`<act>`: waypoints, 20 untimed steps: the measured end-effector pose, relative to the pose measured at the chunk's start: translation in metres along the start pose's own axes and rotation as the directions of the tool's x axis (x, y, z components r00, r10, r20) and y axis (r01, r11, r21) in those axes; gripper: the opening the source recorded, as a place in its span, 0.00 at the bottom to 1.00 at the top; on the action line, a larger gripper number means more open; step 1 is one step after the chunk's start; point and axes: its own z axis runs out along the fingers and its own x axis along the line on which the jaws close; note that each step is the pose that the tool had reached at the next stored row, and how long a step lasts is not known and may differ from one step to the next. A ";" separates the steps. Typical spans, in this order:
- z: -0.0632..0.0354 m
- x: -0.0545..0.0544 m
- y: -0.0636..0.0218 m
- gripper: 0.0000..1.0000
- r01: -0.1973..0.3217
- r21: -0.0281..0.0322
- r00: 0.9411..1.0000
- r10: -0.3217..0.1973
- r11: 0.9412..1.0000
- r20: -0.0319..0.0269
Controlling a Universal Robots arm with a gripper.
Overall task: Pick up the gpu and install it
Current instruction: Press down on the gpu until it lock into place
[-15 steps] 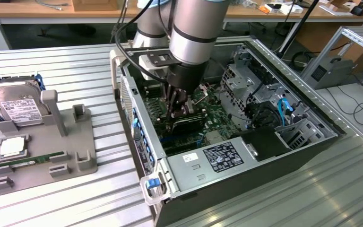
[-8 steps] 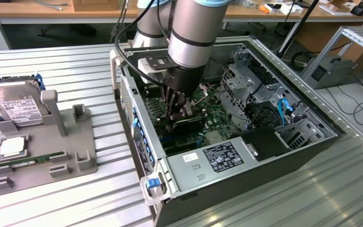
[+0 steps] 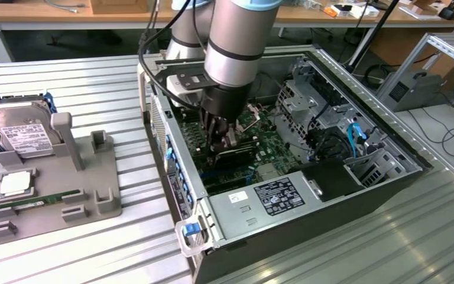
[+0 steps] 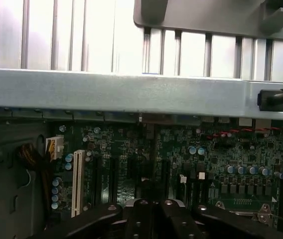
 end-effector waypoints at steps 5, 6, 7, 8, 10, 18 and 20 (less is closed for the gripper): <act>0.0003 0.001 0.0052 0.11 0.001 0.000 1.000 -0.001 1.000 0.000; 0.0003 0.001 0.0052 0.11 0.001 0.000 1.000 -0.001 1.000 0.000; 0.0003 0.002 0.0052 0.11 0.001 0.000 1.000 -0.001 1.000 0.000; 0.0003 0.002 0.0052 0.11 0.001 0.000 1.000 -0.001 1.000 0.000; 0.0004 0.002 0.0054 0.11 0.001 0.000 1.000 -0.001 1.000 0.000; 0.0043 0.005 0.0067 0.11 0.001 0.000 1.000 -0.001 1.000 0.000; 0.0045 0.005 0.0067 0.11 0.001 0.000 1.000 -0.001 1.000 0.000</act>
